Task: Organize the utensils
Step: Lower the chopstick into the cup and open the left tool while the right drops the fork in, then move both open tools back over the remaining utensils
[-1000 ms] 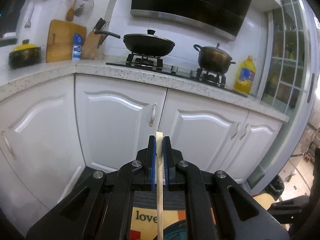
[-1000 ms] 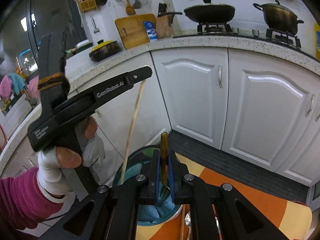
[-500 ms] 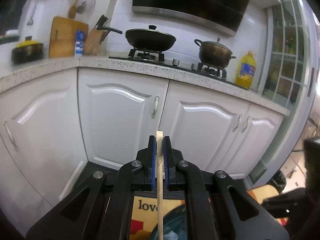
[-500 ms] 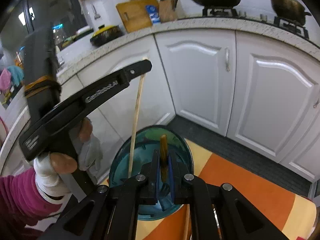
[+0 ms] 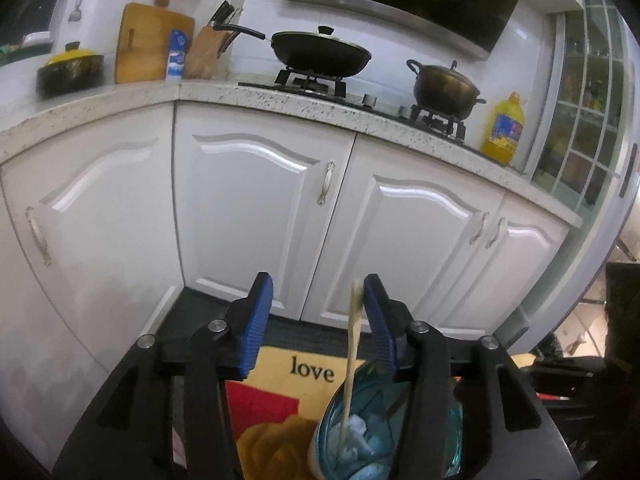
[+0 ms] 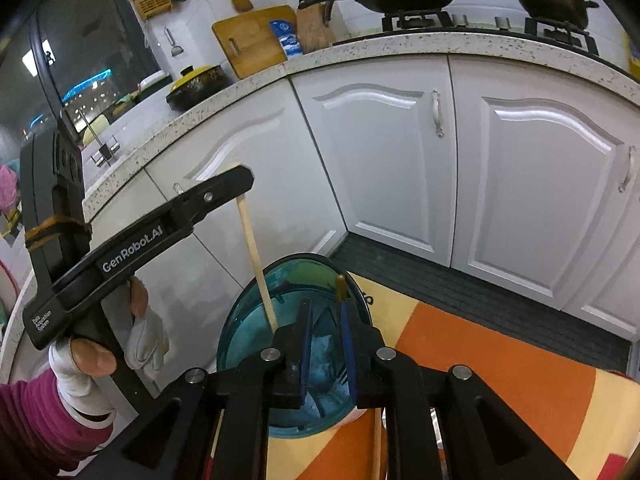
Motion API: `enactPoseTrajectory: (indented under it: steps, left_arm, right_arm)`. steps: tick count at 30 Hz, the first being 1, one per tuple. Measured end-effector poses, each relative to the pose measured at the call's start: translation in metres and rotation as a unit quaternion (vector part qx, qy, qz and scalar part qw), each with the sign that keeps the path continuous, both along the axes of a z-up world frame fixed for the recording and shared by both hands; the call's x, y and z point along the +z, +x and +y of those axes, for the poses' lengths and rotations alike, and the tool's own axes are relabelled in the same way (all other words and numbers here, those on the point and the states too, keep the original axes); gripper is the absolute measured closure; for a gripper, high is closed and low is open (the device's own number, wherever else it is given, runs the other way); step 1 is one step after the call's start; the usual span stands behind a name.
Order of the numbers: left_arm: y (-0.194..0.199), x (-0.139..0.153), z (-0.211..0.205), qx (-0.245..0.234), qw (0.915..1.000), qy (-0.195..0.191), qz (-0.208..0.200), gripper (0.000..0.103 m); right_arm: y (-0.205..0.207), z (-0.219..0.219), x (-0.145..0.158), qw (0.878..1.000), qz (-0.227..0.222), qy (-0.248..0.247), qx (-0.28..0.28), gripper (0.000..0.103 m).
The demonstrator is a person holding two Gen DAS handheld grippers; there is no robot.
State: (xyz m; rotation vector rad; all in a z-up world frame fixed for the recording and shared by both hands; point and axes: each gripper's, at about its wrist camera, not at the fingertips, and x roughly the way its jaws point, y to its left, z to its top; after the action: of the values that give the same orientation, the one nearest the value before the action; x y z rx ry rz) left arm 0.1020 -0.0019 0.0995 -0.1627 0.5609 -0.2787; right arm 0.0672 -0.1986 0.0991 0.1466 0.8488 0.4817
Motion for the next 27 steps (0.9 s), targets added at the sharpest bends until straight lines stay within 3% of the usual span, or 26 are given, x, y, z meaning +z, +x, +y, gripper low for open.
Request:
enactPoseTrajectory:
  steps: [3, 6, 15, 27]
  left_arm:
    - [-0.009, -0.001, 0.001, 0.000, 0.9999, 0.011, 0.010, 0.052]
    - [-0.019, -0.002, 0.001, 0.005, 0.9995, 0.027, 0.014, 0.048]
    - [-0.045, -0.004, 0.005, 0.020, 0.9978, 0.048, 0.042, 0.043]
    - [-0.089, -0.003, 0.000, 0.015, 0.9963, 0.072, 0.044, 0.043]
  right_arm:
    - [-0.006, -0.001, 0.003, 1.000, -0.003, -0.002, -0.003, 0.088]
    - [-0.014, -0.003, 0.002, 1.000, -0.005, -0.003, -0.010, 0.078]
    - [-0.037, -0.007, 0.000, 0.999, -0.011, -0.021, -0.032, 0.078]
    - [-0.072, -0.012, -0.001, 0.997, -0.017, -0.054, -0.060, 0.070]
